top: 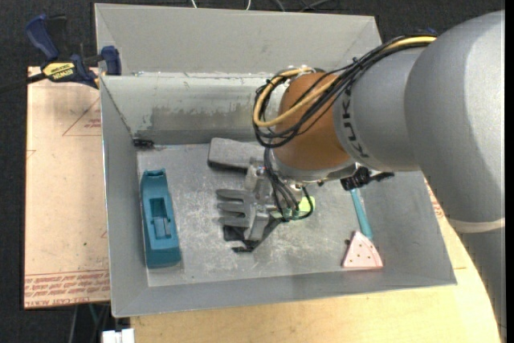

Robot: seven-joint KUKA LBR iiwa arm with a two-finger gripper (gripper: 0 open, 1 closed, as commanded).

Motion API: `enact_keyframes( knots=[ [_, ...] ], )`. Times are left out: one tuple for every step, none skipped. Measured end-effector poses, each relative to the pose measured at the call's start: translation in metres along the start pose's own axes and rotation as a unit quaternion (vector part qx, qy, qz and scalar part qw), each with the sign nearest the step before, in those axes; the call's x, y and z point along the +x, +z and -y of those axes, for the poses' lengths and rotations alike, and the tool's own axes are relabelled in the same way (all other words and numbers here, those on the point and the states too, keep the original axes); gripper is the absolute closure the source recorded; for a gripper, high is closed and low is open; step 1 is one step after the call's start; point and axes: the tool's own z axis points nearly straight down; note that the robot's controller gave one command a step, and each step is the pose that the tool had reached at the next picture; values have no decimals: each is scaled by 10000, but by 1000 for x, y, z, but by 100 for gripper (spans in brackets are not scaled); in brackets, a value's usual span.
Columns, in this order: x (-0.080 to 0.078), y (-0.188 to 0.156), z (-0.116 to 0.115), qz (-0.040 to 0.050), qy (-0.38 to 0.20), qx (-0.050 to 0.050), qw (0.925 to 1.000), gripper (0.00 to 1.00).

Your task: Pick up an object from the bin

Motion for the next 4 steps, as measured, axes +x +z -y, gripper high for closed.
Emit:
enact_keyframes(
  knots=[
    [5,0,3,3,-125,-2,9999,0],
    [8,0,6,10,-436,-7,9991,0],
    [15,0,13,13,-601,-11,9982,0],
    [27,0,25,15,-756,-14,9971,0]
  ],
)
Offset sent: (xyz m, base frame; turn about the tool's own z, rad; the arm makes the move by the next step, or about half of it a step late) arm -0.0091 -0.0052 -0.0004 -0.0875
